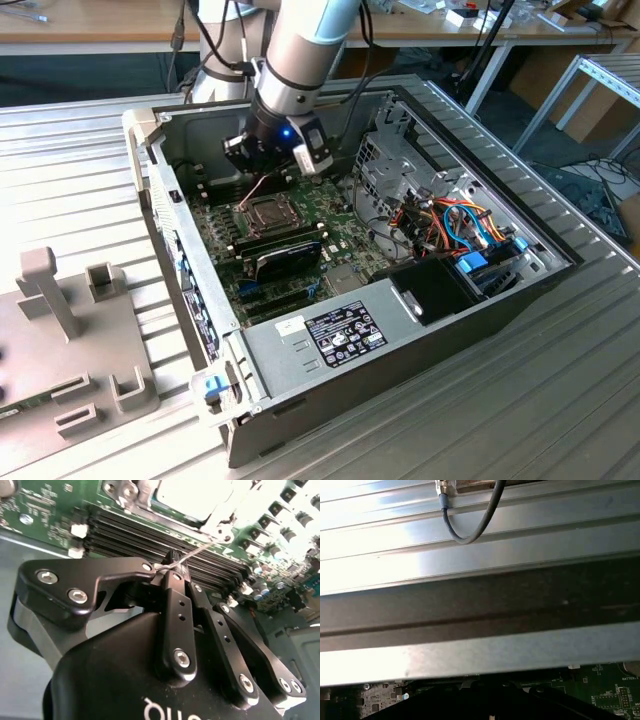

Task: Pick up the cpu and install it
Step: 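Install the first cpu locking lever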

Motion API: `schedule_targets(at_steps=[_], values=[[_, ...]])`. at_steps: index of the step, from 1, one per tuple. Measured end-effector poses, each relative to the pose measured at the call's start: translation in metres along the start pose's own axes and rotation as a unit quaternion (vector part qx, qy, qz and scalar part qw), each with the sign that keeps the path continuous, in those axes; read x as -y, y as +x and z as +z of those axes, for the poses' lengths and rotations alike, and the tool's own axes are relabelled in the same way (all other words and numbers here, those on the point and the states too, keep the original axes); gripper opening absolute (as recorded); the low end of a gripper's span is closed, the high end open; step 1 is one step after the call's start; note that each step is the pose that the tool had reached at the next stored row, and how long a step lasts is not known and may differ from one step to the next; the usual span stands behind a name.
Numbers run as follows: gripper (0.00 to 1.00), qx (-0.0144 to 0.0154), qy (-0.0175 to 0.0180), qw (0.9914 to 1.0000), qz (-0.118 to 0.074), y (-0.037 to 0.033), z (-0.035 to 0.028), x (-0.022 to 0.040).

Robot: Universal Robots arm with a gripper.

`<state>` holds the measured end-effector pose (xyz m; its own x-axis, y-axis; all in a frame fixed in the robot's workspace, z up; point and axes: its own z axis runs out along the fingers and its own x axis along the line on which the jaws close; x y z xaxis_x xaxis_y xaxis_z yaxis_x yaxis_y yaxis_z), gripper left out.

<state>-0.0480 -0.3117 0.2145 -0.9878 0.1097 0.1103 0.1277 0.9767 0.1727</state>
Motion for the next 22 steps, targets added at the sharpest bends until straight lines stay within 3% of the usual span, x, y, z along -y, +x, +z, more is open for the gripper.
schedule_targets(at_steps=[2, 7, 8, 9, 11, 15, 19, 22], values=[[0.11, 0.0013, 0.0000, 1.00000, 0.000, 0.0026, -0.0007, -0.0002], [0.11, 0.0049, -0.0006, 0.99999, -0.001, 0.0047, -0.0103, -0.0029], [0.11, 0.0063, -0.0008, 0.99998, -0.001, 0.0053, -0.0129, -0.0034], [0.11, 0.0089, -0.0010, 0.99996, -0.002, 0.0067, -0.0128, -0.0032], [0.11, 0.0113, -0.0010, 0.99993, -0.002, 0.0095, -0.0124, -0.0029], [0.11, 0.0142, 0.0050, 0.99988, -0.002, 0.0112, -0.0113, -0.0021], [0.11, 0.0158, 0.0148, 0.99976, -0.001, 0.0111, -0.0114, -0.0008], [0.11, 0.0162, 0.0167, 0.99973, 0.000, 0.0111, -0.0115, -0.0003]])
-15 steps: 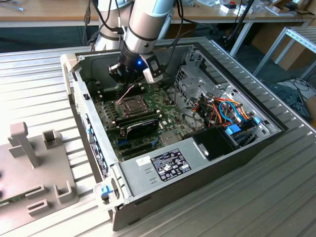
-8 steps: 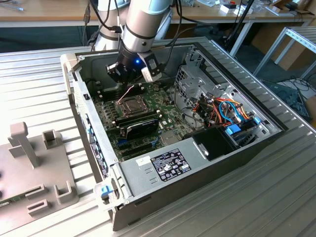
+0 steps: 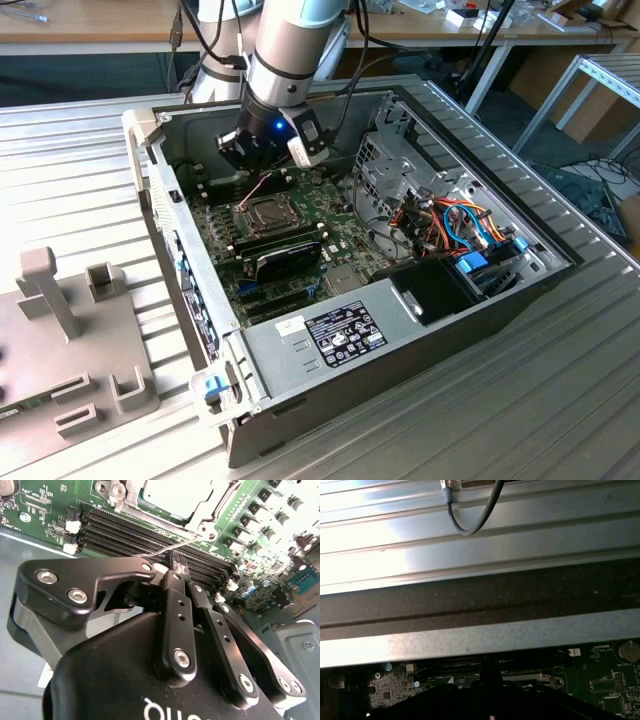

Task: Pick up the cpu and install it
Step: 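Install the first cpu locking lever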

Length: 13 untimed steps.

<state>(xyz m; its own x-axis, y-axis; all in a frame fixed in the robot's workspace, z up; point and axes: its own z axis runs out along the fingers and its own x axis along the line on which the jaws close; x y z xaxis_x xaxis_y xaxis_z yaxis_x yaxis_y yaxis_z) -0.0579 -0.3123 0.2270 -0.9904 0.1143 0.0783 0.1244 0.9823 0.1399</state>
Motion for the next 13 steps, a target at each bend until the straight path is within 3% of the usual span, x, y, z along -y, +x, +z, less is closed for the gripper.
schedule_targets(at_steps=[8, 13], values=[[0.11, 0.0002, -0.0004, 1.00000, 0.000, 0.0002, -0.0032, -0.0004], [0.11, 0.0003, -0.0005, 1.00000, 0.000, -0.0001, -0.0030, 0.0025]])
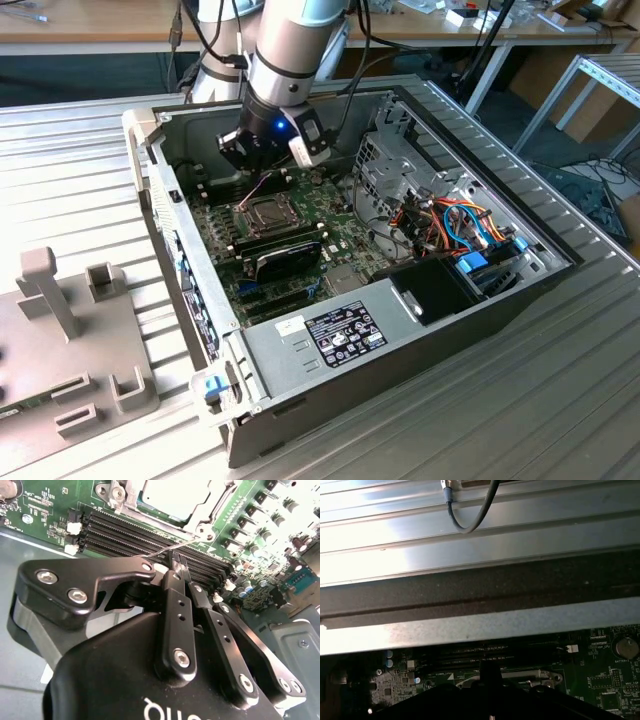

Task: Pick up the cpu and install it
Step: 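Install the first cpu locking lever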

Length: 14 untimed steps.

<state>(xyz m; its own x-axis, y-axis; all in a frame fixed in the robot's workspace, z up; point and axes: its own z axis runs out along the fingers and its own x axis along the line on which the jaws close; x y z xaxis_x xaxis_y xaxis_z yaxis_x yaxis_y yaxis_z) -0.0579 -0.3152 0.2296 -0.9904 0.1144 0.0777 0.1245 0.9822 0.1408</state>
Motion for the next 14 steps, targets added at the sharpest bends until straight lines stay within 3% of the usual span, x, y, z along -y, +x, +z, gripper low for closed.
schedule_targets(at_steps=[9, 14], values=[[0.11, 0.0000, 0.0007, 1.00000, 0.000, -0.0021, 0.0047, 0.0006], [0.11, 0.0004, 0.0037, 0.99999, 0.000, -0.0070, 0.0046, 0.0000]])
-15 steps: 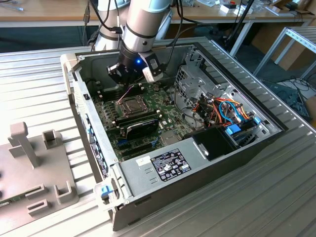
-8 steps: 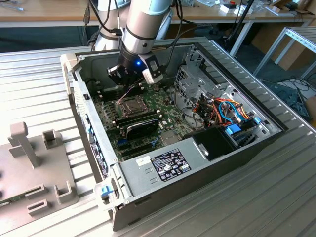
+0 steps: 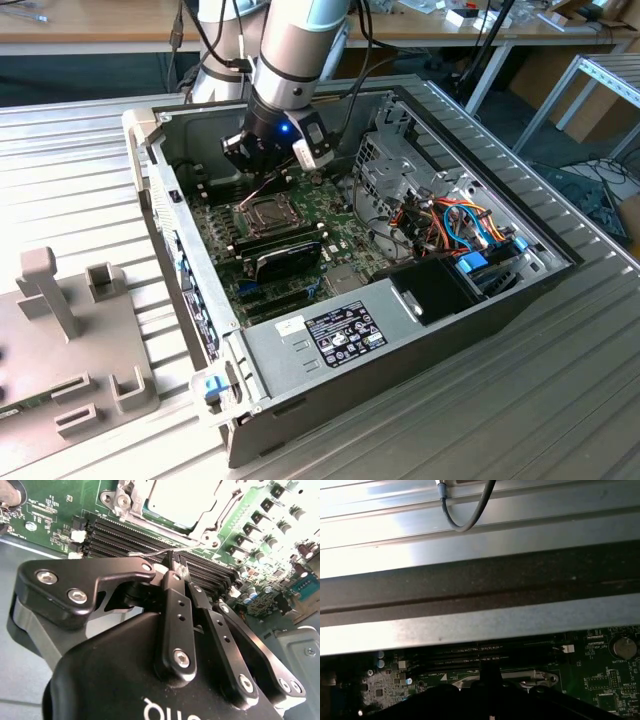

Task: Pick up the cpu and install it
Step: 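Install the first cpu locking lever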

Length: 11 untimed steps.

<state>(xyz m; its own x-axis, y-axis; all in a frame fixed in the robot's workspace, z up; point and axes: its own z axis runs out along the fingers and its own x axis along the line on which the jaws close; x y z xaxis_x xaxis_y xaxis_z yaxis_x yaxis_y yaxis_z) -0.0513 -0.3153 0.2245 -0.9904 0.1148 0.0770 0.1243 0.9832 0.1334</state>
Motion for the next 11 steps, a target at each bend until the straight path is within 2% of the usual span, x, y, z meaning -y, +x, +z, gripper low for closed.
schedule_targets(at_steps=[6, 9, 11], values=[[0.11, 0.0001, 0.0003, 1.00000, 0.000, -0.0029, 0.0034, 0.0002], [0.11, 0.0000, 0.0004, 1.00000, 0.000, -0.0042, 0.0090, 0.0010], [0.11, 0.0000, 0.0006, 1.00000, 0.000, -0.0048, 0.0098, 0.0011]])
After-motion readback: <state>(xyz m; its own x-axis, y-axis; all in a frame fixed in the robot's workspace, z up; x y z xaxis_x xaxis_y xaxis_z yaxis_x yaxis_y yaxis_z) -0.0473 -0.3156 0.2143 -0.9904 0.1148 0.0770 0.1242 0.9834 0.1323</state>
